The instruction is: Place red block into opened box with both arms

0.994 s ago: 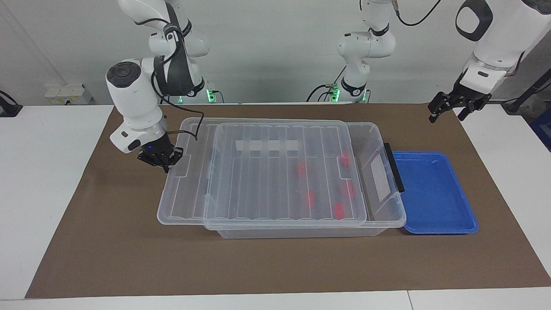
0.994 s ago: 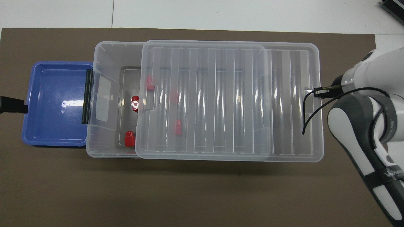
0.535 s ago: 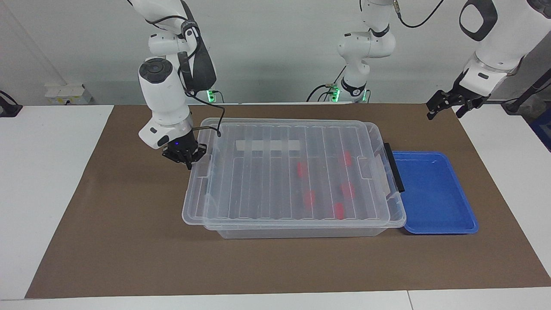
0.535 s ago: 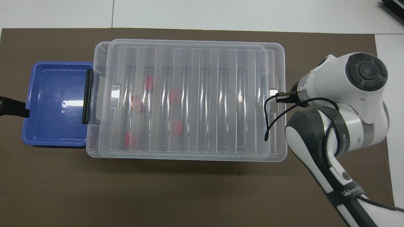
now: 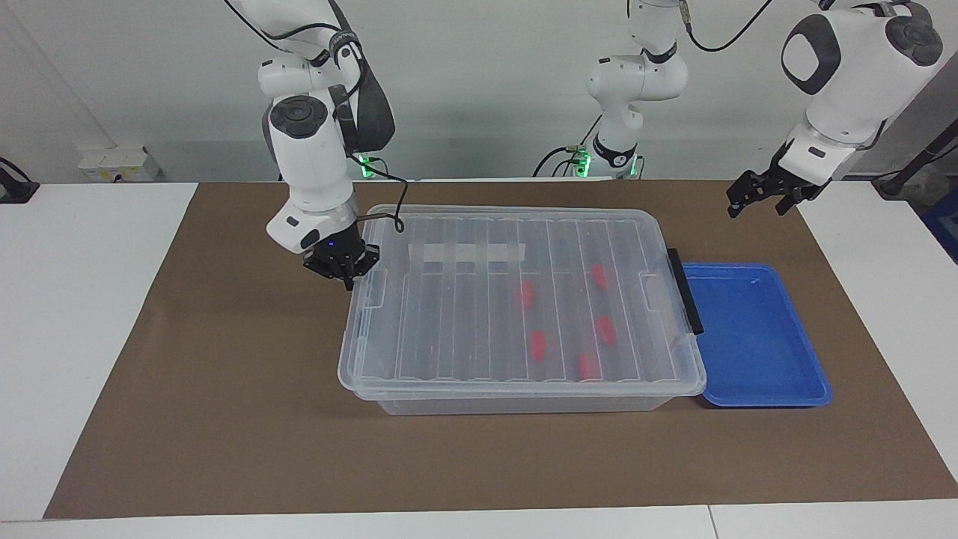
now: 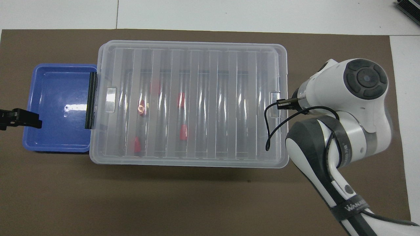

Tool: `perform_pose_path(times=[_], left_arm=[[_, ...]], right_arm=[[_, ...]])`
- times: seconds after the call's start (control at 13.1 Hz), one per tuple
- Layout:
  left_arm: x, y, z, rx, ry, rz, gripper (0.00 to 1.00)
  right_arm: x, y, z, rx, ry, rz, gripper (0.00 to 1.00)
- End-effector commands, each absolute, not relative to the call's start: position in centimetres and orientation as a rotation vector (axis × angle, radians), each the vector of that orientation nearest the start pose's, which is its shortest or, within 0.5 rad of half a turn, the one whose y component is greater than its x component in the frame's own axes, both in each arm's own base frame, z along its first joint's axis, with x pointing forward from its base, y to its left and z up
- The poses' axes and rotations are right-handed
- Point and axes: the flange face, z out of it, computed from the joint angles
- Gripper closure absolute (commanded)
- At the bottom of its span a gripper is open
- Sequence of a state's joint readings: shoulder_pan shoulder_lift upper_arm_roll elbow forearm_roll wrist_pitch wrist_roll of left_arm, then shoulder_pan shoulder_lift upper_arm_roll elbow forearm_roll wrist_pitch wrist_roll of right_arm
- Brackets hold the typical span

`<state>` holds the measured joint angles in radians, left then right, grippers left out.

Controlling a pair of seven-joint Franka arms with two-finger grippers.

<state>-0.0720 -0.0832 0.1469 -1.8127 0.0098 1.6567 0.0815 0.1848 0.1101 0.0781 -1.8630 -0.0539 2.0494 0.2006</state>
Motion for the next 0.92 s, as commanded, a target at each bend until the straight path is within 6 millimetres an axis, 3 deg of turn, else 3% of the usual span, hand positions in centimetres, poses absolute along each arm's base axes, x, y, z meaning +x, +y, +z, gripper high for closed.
perform_pose_path(times=[0.0,0.08,0.23,0.61,0.84], left_arm=[[51.8,4.8,56.3,-3.155,0.023,0.075,0.00],[51.9,4.9,56.4,-3.155,0.020,0.061,0.00],[52.0,4.8,56.3,-3.156,0.022,0.051,0.00],[52.0,5.6,56.3,-3.151,-0.002,0.043,0.00],[52.1,5.0,56.4,-3.140,0.009,0.041,0.00]], right_arm=[[57.3,14.6,47.4,-3.141,-0.088,-0.146,0.43],[57.2,14.1,48.2,-3.139,-0.070,-0.165,0.00],[57.0,11.9,49.8,-3.143,-0.009,-0.175,0.00],[55.4,3.7,55.0,-3.151,0.244,-0.182,0.00],[55.2,0.1,57.2,-3.152,0.340,-0.183,0.00]])
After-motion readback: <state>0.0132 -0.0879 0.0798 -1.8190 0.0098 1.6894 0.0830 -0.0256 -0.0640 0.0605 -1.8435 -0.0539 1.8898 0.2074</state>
